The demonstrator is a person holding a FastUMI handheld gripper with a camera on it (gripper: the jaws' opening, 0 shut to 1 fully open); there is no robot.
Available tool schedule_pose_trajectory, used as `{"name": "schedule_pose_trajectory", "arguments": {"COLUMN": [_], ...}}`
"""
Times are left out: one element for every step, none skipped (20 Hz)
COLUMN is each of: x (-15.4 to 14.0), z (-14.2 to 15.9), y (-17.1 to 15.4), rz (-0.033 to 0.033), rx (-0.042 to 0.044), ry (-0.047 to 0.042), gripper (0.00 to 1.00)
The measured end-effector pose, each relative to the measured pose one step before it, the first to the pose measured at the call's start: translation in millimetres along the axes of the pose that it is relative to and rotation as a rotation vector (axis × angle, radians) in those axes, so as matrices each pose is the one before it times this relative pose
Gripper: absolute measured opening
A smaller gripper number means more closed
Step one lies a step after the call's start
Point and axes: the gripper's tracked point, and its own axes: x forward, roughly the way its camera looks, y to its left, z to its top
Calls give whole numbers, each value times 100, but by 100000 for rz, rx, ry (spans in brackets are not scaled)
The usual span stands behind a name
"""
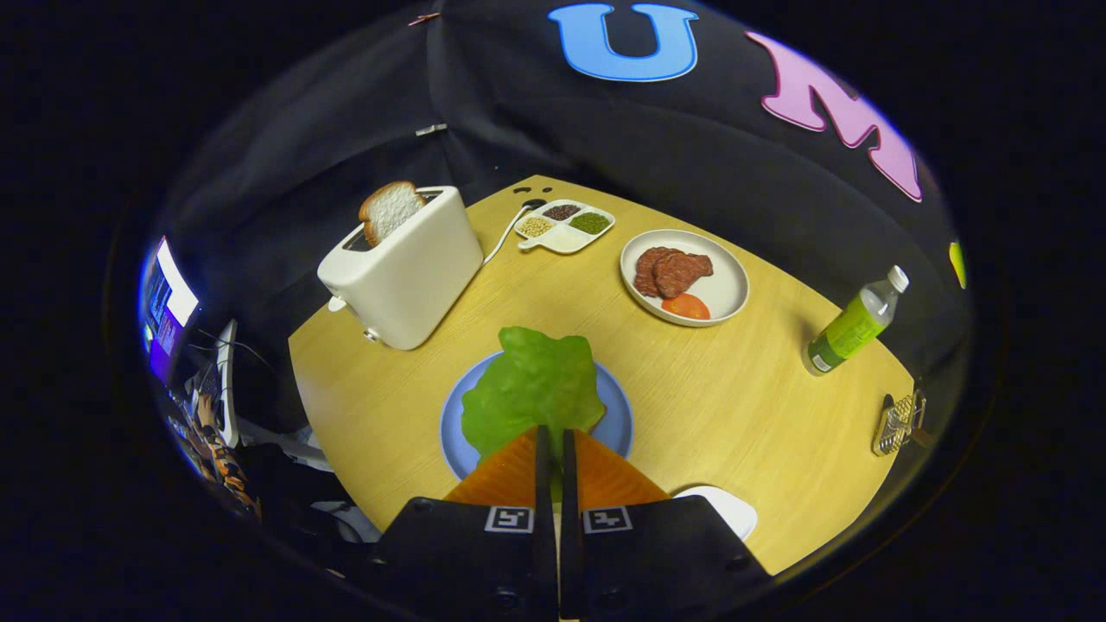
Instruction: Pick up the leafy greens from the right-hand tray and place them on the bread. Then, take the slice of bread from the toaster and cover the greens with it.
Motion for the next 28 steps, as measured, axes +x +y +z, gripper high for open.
{"name": "schedule_pose_trajectory", "arguments": {"x": [855,894,931,916,852,712,673,581,542,377,346,329,277,232,389,-28,283,111,70,88,-185,-250,-453,-341,-541,-793,-720,-718], "z": [-62,-123,-212,-258,-262,-314,-293,-238,-240,-263,-166,-120,-132,-142,-178,-51,-113,-184,-151,-32,-28,-38,199,256,341,398,496,531], "y": [777,448,356,248,126,50,-140,-186,-245,-182,-202,-116,-44,-192,-124,-53,37,-21,-181,-136,-123,-143,-142,-66,63,165,58,33], "rz": [1052,238,13,-125,-265,-489,-925,-1298,-1527,-1361,-1378,-1155,-1053,-1480,-814,-789,-209,-267,-898,-689,-373,-395,-396,-147,906,781,395,-75], "rx": [-1397,-1741,-1214,-675,2,390,119,-288,-736,-762,-413,-28,136,273,381,613,740,567,554,571,814,915,1000,1492,1759,1742,1167,399], "ry": [1390,1496,1903,1789,1654,2072,1892,1200,1167,882,782,477,634,711,561,440,532,728,486,226,63,-240,-799,-1253,-1466,-1579,-1704,-1852], "gripper": [6,6,6,6,6,6,6,6,6,6,6,6,6,6,7,8,8,14,18,15,18,21,24,32,48,64,80,96]}}
